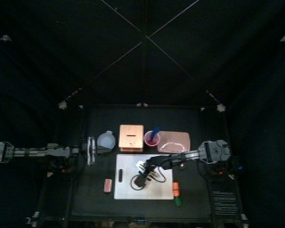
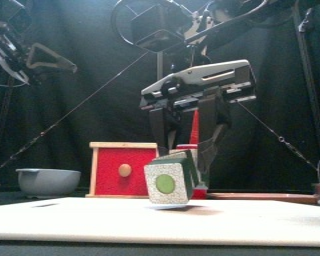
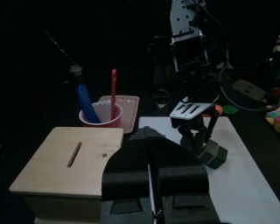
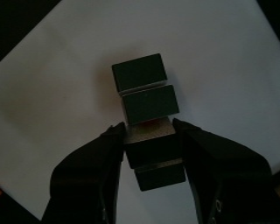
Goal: Place sushi on board then cut the sushi with the knife then place the pieces on the plate
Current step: Pick knife at handle with right hand
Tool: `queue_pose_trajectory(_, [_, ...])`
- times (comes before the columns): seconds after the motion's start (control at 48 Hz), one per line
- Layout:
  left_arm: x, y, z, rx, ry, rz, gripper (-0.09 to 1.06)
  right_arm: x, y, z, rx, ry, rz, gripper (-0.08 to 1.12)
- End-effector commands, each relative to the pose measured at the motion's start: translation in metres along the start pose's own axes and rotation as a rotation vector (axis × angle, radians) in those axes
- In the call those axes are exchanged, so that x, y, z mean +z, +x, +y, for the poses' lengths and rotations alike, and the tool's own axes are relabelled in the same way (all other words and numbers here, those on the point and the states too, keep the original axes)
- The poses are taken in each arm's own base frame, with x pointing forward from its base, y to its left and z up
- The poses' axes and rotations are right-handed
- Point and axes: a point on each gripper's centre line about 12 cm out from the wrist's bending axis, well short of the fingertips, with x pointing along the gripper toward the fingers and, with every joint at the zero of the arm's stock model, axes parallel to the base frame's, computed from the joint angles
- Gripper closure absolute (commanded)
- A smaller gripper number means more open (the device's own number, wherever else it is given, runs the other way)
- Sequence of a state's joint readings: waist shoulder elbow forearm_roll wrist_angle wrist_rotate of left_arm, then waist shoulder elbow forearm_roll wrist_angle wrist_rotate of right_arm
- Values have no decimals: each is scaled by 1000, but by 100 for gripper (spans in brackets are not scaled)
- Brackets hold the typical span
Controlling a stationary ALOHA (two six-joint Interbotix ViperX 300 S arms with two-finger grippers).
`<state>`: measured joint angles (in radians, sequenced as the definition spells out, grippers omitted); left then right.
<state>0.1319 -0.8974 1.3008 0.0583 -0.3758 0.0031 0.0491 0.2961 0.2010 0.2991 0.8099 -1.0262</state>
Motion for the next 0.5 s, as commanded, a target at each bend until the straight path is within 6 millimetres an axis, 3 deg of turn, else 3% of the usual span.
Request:
queue_pose_trajectory(0.021, [4,1,1,6,-1,-10,99,9,-12,-6,-18,-2,-40,40])
queue_pose_trajectory(0.167, [2,1,1,7,-2,-6,99,10,-9,-9,-12,12,-46,35])
queue_pose_trajectory(0.5, [-1,0,2,13,-2,1,99,10,-8,-12,-5,33,-57,11])
